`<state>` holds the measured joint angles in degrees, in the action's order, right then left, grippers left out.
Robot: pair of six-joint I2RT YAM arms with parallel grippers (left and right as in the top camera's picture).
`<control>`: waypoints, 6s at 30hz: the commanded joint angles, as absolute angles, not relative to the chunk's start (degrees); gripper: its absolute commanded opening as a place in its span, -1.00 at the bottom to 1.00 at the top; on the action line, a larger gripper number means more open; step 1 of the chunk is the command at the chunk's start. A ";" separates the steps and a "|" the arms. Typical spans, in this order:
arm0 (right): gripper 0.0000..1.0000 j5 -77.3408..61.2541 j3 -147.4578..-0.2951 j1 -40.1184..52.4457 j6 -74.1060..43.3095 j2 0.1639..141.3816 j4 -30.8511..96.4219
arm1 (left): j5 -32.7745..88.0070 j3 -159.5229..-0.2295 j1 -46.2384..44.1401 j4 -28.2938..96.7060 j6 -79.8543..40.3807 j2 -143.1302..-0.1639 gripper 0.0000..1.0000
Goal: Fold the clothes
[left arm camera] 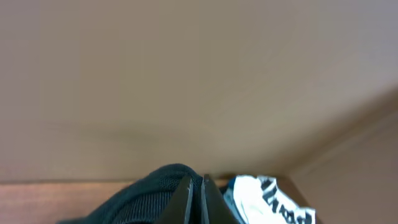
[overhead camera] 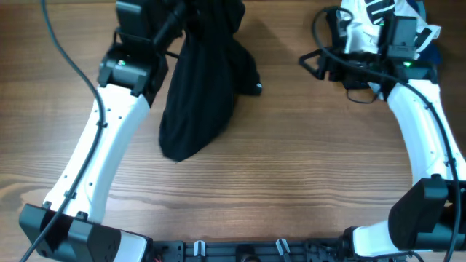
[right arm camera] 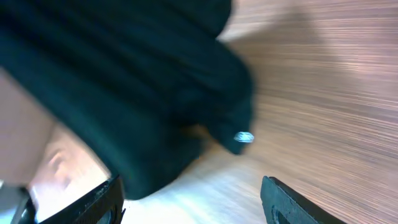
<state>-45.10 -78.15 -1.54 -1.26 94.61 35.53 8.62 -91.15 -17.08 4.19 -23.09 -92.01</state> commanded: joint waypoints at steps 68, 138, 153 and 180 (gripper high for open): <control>0.39 -39.62 -79.18 20.73 10.57 108.64 9.89 | 7.68 -92.82 -14.83 11.40 -24.49 -73.38 -0.92; -0.92 -4.25 -99.07 9.65 4.69 79.15 55.83 | 7.42 -92.82 2.37 47.99 -1.32 -67.59 -0.92; -0.92 -4.25 -102.74 9.67 4.51 78.56 61.34 | 4.32 -96.40 2.37 53.71 2.55 -69.08 -0.92; -0.92 -1.48 -110.78 9.67 7.60 70.24 68.88 | -0.97 -112.18 2.37 59.83 1.91 -63.22 -0.92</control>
<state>-5.63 -110.78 10.17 5.85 64.36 70.32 3.07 -112.46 2.26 60.47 1.43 -57.34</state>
